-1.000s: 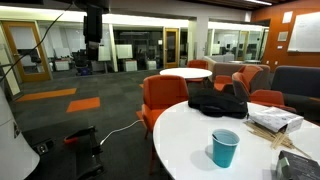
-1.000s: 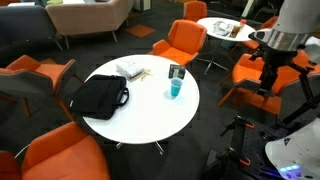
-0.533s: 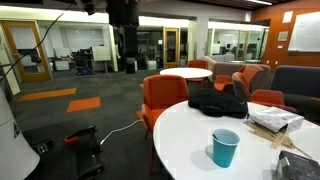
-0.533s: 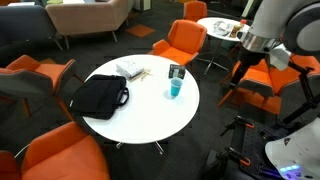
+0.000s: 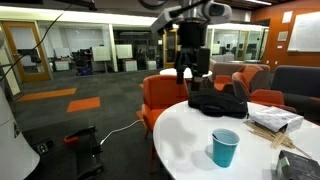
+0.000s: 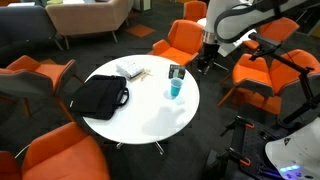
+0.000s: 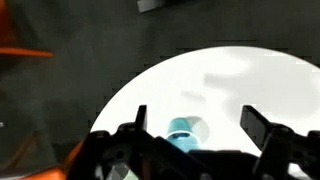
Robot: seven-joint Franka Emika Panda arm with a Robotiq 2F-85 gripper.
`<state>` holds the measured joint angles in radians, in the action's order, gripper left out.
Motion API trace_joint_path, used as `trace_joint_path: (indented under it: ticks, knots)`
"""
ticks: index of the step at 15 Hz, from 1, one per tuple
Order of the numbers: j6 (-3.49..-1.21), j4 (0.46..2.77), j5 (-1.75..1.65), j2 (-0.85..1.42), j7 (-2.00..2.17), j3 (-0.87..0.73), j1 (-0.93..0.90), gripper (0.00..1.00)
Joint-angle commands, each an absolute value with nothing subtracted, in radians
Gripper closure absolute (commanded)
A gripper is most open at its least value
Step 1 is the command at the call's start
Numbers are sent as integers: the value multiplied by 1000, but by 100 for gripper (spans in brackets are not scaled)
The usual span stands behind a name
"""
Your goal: Pick up the pen from the cup and put it on the table
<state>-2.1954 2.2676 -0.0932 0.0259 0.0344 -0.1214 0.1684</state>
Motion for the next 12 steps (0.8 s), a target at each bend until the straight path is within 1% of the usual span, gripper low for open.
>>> trace_joint_path:
  ticks: [1,5,7,8,10,11,12]
  knots:
    - [-2176,1987,-78,313,39,-127,157,0]
    - [-2141,1698,-12,593,42,-115,173,0]
    - [-2120,1599,11,688,47,-112,179,0]
    - [-2115,1562,24,724,47,-110,183,3]
    - [-2093,1497,43,781,55,-109,188,18]
    - [-2083,1472,53,803,54,-108,191,32]
    - [-2072,1450,61,820,55,-107,194,41]
